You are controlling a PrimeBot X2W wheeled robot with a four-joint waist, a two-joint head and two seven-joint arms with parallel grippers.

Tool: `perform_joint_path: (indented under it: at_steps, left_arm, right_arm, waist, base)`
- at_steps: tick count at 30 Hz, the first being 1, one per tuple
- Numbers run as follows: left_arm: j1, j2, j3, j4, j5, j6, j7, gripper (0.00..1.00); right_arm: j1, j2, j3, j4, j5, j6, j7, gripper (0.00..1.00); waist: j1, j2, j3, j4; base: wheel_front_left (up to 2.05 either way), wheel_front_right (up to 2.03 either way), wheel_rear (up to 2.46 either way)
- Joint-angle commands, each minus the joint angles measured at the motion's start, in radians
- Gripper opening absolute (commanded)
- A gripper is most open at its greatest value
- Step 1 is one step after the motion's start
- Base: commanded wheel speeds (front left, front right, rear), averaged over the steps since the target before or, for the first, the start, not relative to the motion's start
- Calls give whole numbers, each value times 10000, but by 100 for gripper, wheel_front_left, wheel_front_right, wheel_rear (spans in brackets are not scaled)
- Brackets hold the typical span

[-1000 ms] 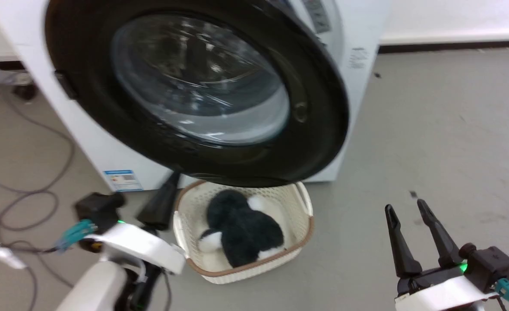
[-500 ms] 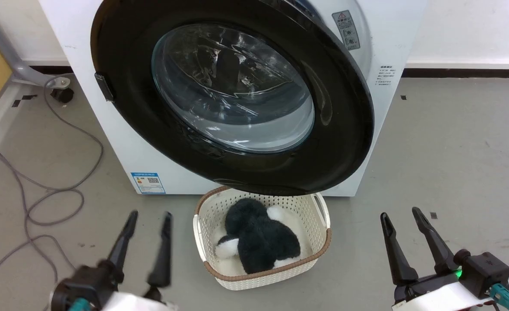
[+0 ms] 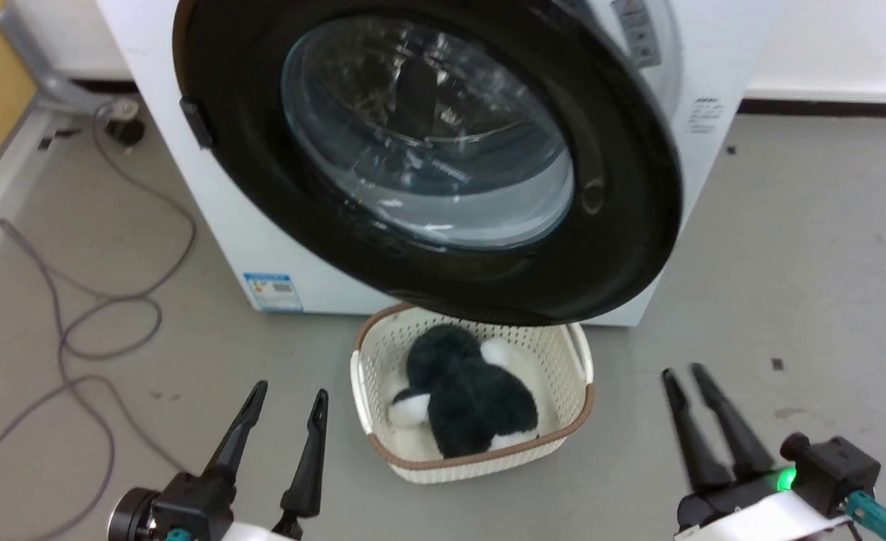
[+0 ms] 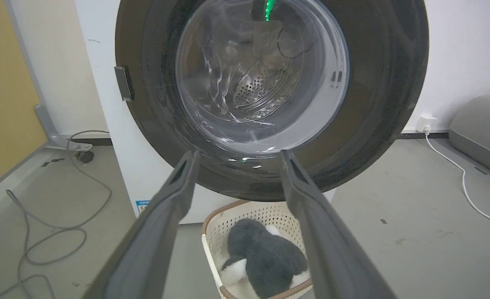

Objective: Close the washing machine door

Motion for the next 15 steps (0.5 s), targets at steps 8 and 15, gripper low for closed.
perform_joint_path:
  at_steps: [8, 15]
  left_arm:
    - [-728, -360, 117, -88, 332, -301, -53, 100]
    - [-1271, -627, 91, -198, 417, -469, -53, 100]
  right_arm:
    - [-1807, -1445, 1092, -185, 162, 8, 493, 0]
    - [-4000, -3019, 2124, 372, 1123, 8, 1222, 0]
  waist:
    - [1, 0, 1363, 587]
    - [1, 0, 2165, 1085]
  base:
    - [0, 0, 0]
    - [0, 0, 0]
